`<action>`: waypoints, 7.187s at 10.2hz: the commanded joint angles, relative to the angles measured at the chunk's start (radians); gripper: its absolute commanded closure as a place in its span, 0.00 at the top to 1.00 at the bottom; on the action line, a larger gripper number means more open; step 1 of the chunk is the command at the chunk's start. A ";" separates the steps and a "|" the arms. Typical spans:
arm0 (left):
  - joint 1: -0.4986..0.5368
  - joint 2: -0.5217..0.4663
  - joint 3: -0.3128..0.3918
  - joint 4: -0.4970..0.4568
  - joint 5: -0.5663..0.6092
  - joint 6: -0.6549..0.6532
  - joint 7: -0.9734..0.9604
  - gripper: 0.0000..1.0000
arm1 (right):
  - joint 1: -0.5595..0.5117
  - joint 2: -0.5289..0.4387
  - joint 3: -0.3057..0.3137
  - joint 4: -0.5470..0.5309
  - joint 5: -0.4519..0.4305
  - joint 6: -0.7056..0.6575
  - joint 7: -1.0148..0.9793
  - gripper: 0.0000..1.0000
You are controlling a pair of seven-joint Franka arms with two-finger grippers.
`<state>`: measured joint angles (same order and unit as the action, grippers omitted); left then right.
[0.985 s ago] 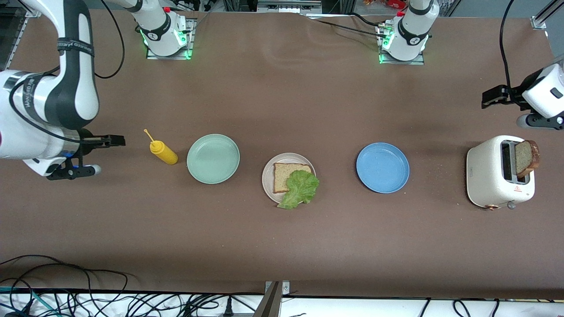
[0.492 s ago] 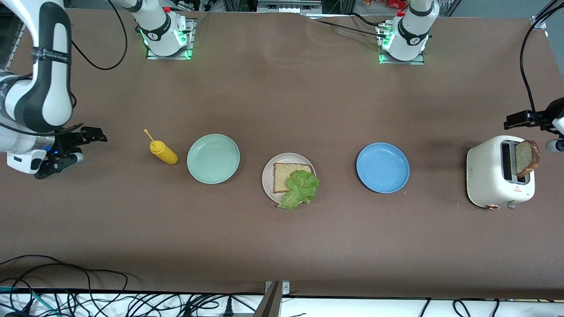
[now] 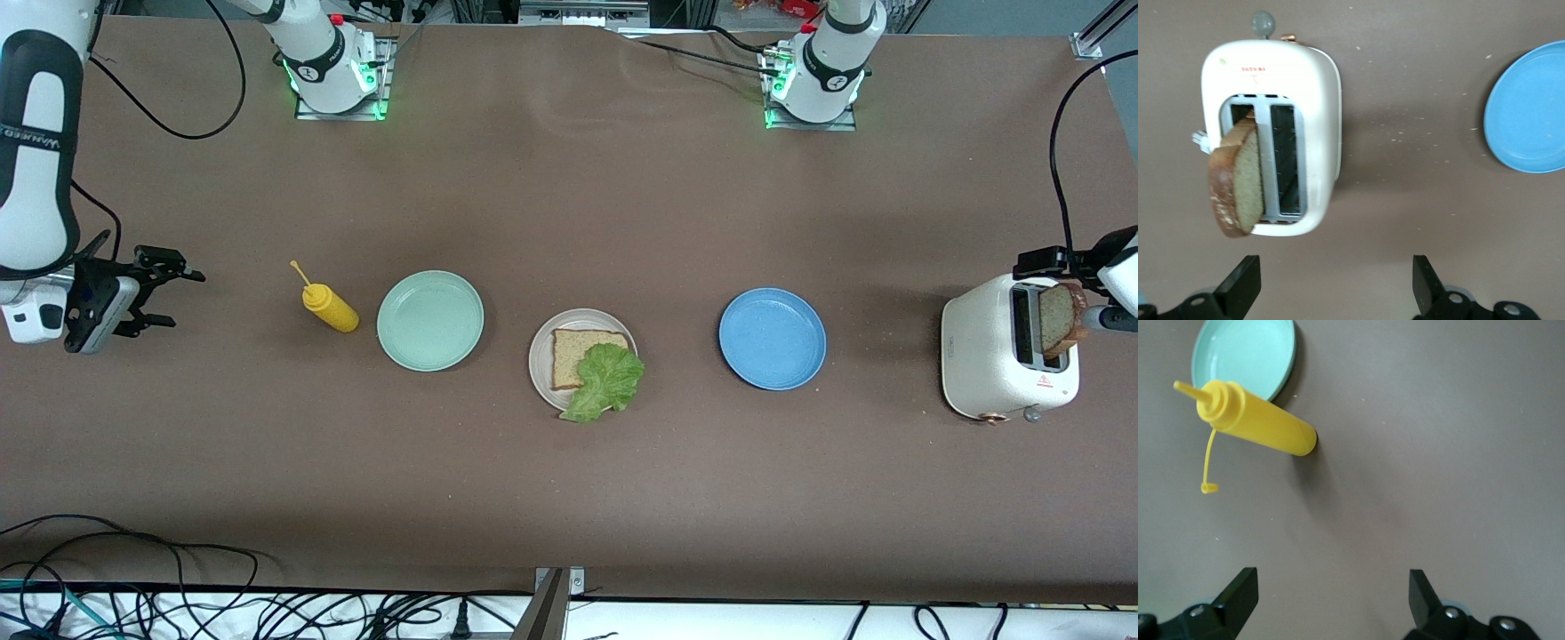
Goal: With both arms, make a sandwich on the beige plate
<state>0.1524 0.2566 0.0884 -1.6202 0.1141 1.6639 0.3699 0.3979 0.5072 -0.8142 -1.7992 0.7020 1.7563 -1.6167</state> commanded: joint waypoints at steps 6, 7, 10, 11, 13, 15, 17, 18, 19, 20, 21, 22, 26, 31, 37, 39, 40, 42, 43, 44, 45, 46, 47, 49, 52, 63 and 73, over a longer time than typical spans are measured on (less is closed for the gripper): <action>0.108 0.118 -0.009 0.080 0.021 0.048 0.182 1.00 | -0.091 0.258 0.038 -0.009 0.489 -0.312 -0.751 1.00; 0.110 0.124 -0.009 0.082 0.021 0.048 0.207 1.00 | -0.115 0.273 0.084 -0.008 0.539 -0.348 -0.817 1.00; 0.111 0.133 -0.009 0.080 0.021 0.050 0.208 1.00 | -0.174 0.283 0.179 -0.011 0.548 -0.371 -0.959 0.99; 0.116 0.135 -0.009 0.080 0.022 0.050 0.210 1.00 | -0.194 0.284 0.216 -0.011 0.562 -0.371 -0.974 0.98; 0.119 0.141 -0.009 0.080 0.022 0.051 0.208 1.00 | -0.206 0.298 0.266 -0.015 0.602 -0.371 -1.009 0.95; 0.119 0.141 -0.009 0.080 0.021 0.076 0.210 1.00 | -0.205 0.306 0.288 -0.015 0.622 -0.374 -1.017 0.91; 0.125 0.142 -0.009 0.080 0.021 0.077 0.210 1.00 | -0.205 0.306 0.303 -0.015 0.626 -0.376 -1.016 0.52; 0.125 0.147 -0.009 0.080 0.021 0.077 0.210 1.00 | -0.206 0.307 0.308 -0.015 0.626 -0.376 -1.008 0.17; 0.125 0.147 -0.009 0.080 0.021 0.077 0.210 1.00 | -0.206 0.307 0.308 -0.012 0.626 -0.376 -0.996 0.01; 0.125 0.147 -0.009 0.080 0.021 0.077 0.210 1.00 | -0.205 0.304 0.308 -0.008 0.626 -0.376 -0.971 0.00; 0.125 0.147 -0.009 0.080 0.019 0.077 0.210 1.00 | -0.202 0.300 0.305 0.000 0.626 -0.373 -0.918 0.00; 0.125 0.147 -0.009 0.080 0.010 0.077 0.210 1.00 | -0.192 0.297 0.302 0.018 0.622 -0.364 -0.849 0.00; 0.130 0.148 -0.009 0.080 0.009 0.077 0.210 1.00 | -0.090 0.272 0.227 0.124 0.545 -0.272 -0.498 0.00; 0.130 0.148 -0.009 0.080 0.009 0.077 0.210 1.00 | 0.442 0.269 -0.161 0.155 0.450 -0.117 -0.087 0.00; 0.130 0.151 -0.009 0.082 0.007 0.079 0.215 1.00 | 0.728 0.277 -0.218 0.296 0.036 0.018 0.305 0.00; 0.130 0.151 -0.010 0.082 0.007 0.079 0.215 1.00 | 0.801 0.281 -0.215 0.333 -0.120 0.028 0.465 0.00; 0.130 0.153 -0.009 0.082 0.007 0.079 0.215 1.00 | 0.837 0.289 -0.214 0.356 -0.192 0.038 0.519 0.00; 0.130 0.153 -0.009 0.082 0.007 0.079 0.215 1.00 | 0.913 0.315 -0.210 0.380 -0.373 0.051 0.627 0.00; 0.130 0.156 -0.009 0.080 0.007 0.079 0.215 1.00 | 0.935 0.329 -0.207 0.389 -0.433 0.045 0.674 0.00; 0.130 0.158 -0.010 0.082 0.007 0.079 0.215 1.00 | 0.956 0.335 -0.201 0.389 -0.476 0.043 0.687 0.00; 0.131 0.158 -0.009 0.082 0.007 0.079 0.215 1.00 | 0.978 0.341 -0.194 0.397 -0.536 0.043 0.699 0.00; 0.131 0.158 -0.009 0.082 0.007 0.079 0.215 1.00 | 1.001 0.358 -0.186 0.412 -0.603 0.049 0.734 0.00; 0.131 0.156 -0.009 0.082 0.007 0.079 0.215 1.00 | 1.024 0.391 -0.165 0.446 -0.686 0.048 0.770 0.00; 0.131 0.155 -0.009 0.082 0.006 0.079 0.215 1.00 | 1.073 0.436 -0.151 0.466 -0.817 0.042 0.822 0.00; 0.140 0.156 -0.009 0.082 -0.014 0.079 0.215 1.00 | 1.081 0.438 -0.145 0.466 -0.820 0.042 0.830 0.00; 0.157 0.170 -0.009 0.063 -0.025 0.146 0.213 1.00 | 0.856 0.349 -0.335 0.396 -0.049 0.037 0.547 0.00; 0.153 0.202 -0.010 0.074 -0.002 0.151 0.245 0.11 | 0.627 0.122 -0.356 -0.050 0.584 -0.166 -0.219 0.00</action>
<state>0.3024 0.4589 0.0825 -1.5616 0.1126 1.8137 0.5738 1.0757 0.6722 -1.1775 -1.7745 1.2064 1.6590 -1.7153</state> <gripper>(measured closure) 0.784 0.960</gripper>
